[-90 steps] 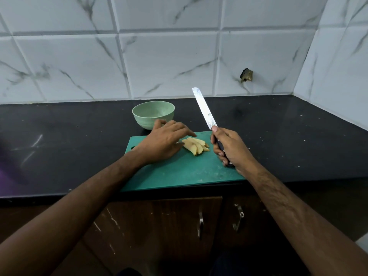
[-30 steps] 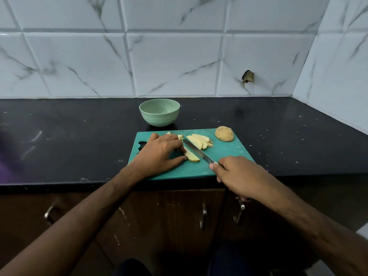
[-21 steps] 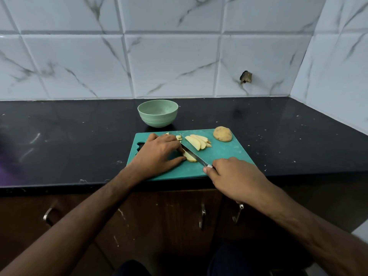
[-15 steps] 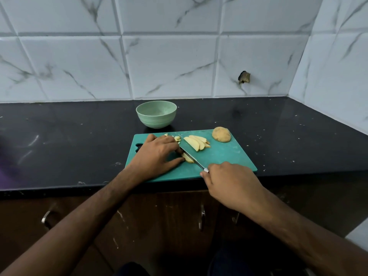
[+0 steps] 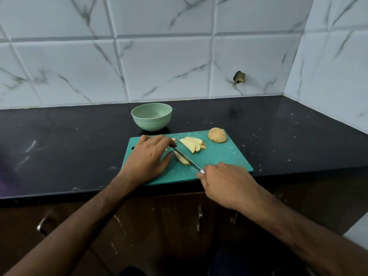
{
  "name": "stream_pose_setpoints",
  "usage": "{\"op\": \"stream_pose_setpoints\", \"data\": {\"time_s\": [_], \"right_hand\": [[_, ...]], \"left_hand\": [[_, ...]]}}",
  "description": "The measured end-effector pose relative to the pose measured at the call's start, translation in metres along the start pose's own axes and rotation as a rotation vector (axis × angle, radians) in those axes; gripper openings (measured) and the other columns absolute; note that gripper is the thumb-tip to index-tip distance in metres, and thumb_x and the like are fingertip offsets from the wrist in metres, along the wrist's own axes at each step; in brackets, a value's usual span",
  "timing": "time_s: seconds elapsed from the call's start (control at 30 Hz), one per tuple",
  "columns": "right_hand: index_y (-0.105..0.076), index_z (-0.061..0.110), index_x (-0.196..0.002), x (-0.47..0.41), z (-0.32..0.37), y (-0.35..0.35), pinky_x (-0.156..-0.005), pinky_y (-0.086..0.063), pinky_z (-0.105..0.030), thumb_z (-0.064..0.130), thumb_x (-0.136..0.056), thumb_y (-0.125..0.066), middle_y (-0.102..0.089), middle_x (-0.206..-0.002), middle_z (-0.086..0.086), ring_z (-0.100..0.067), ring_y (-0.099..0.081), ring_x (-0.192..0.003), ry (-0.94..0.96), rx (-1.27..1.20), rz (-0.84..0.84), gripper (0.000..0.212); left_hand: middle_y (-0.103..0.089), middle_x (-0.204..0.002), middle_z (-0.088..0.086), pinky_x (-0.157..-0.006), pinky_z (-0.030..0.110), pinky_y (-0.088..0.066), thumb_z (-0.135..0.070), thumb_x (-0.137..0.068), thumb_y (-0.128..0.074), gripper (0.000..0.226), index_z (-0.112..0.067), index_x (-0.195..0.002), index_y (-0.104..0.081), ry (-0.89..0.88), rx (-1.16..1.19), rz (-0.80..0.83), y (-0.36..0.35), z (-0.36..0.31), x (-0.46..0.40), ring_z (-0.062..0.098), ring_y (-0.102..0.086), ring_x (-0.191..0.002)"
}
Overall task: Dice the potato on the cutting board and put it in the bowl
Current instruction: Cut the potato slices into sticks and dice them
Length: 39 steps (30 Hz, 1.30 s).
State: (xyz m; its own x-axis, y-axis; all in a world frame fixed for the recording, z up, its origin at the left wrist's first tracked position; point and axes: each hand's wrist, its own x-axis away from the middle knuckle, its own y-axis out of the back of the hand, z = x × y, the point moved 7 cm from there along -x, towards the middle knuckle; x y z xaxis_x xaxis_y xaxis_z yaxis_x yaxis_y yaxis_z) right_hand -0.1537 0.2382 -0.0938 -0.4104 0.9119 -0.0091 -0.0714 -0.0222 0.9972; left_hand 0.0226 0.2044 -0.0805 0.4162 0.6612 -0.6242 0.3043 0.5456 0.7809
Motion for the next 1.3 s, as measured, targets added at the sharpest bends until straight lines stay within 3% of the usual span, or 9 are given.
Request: {"op": "stream_pose_setpoints", "data": {"time_s": [0.17, 0.47, 0.6, 0.73, 0.83, 1.03, 1.2, 1.3], "right_hand": [[-0.051, 0.023, -0.095, 0.000, 0.001, 0.000, -0.063, -0.040, -0.030, 0.045, -0.109, -0.031, -0.054, -0.081, 0.004, -0.008, -0.052, -0.070, -0.002, -0.010, 0.001, 0.033], [-0.051, 0.023, -0.096, -0.006, 0.001, -0.008, -0.059, -0.038, -0.028, 0.045, -0.110, -0.029, -0.053, -0.080, 0.005, -0.007, -0.051, -0.068, 0.007, -0.002, 0.017, 0.034], [-0.053, 0.023, -0.097, -0.006, 0.001, -0.006, -0.062, -0.041, -0.030, 0.046, -0.110, -0.029, -0.055, -0.080, 0.005, -0.008, -0.053, -0.069, 0.007, 0.006, 0.028, 0.036], [-0.055, 0.019, -0.089, -0.013, -0.017, -0.002, -0.052, -0.052, -0.033, 0.052, -0.108, -0.030, -0.067, -0.075, -0.004, -0.018, -0.065, -0.052, -0.081, -0.171, 0.109, 0.046], [-0.055, 0.017, -0.088, -0.014, -0.024, 0.006, -0.050, -0.055, -0.033, 0.054, -0.107, -0.030, -0.068, -0.070, -0.010, -0.020, -0.062, -0.043, -0.121, -0.325, 0.101, 0.049], [-0.054, 0.021, -0.086, -0.007, -0.016, 0.015, -0.053, -0.052, -0.030, 0.054, -0.108, -0.028, -0.065, -0.070, -0.001, -0.012, -0.062, -0.050, -0.067, -0.183, 0.043, 0.047], [-0.052, 0.025, -0.086, -0.002, -0.028, 0.012, -0.056, -0.046, -0.027, 0.053, -0.108, -0.026, -0.063, -0.074, 0.001, -0.009, -0.059, -0.052, -0.110, -0.122, 0.040, 0.044], [-0.053, 0.024, -0.089, 0.002, -0.040, 0.016, -0.058, -0.047, -0.029, 0.053, -0.108, -0.025, -0.062, -0.077, 0.001, -0.008, -0.057, -0.053, -0.143, -0.130, 0.047, 0.044]], "left_hand": [[-0.073, -0.113, 0.001, -0.095, 0.037, -0.045, -0.002, -0.088, -0.065, 0.031, -0.015, -0.115, -0.073, -0.055, 0.023, 0.057, -0.006, -0.004, -0.002, 0.020, -0.066, -0.106], [-0.073, -0.111, -0.001, -0.104, 0.033, -0.039, -0.010, -0.085, -0.059, 0.031, -0.015, -0.111, -0.075, -0.002, 0.093, 0.118, -0.013, 0.002, -0.006, 0.016, -0.064, -0.106], [-0.071, -0.113, -0.004, -0.100, 0.032, -0.040, -0.017, -0.088, -0.058, 0.029, -0.019, -0.112, -0.073, 0.014, 0.108, 0.123, -0.014, 0.006, -0.003, 0.013, -0.063, -0.108], [-0.064, -0.126, -0.005, -0.097, 0.033, -0.040, -0.022, -0.093, -0.061, 0.033, -0.023, -0.125, -0.064, 0.028, 0.098, 0.115, -0.013, 0.006, -0.003, 0.013, -0.057, -0.119], [-0.058, -0.131, -0.005, -0.095, 0.033, -0.040, -0.025, -0.093, -0.063, 0.041, -0.023, -0.133, -0.057, 0.049, 0.116, 0.067, -0.008, 0.005, -0.001, 0.012, -0.052, -0.122], [-0.056, -0.126, -0.003, -0.090, 0.029, -0.035, -0.027, -0.090, -0.064, 0.038, -0.021, -0.126, -0.055, 0.053, 0.074, 0.020, -0.003, 0.005, -0.001, 0.013, -0.051, -0.116], [-0.052, -0.143, -0.011, -0.110, 0.032, -0.031, -0.029, -0.096, -0.059, 0.048, -0.026, -0.142, -0.045, 0.027, 0.189, 0.207, -0.020, 0.005, -0.001, 0.004, -0.044, -0.134], [-0.056, -0.136, -0.015, -0.110, 0.033, -0.032, -0.030, -0.098, -0.057, 0.035, -0.028, -0.132, -0.052, 0.002, 0.218, 0.225, -0.022, 0.004, -0.002, 0.001, -0.047, -0.130]]}}
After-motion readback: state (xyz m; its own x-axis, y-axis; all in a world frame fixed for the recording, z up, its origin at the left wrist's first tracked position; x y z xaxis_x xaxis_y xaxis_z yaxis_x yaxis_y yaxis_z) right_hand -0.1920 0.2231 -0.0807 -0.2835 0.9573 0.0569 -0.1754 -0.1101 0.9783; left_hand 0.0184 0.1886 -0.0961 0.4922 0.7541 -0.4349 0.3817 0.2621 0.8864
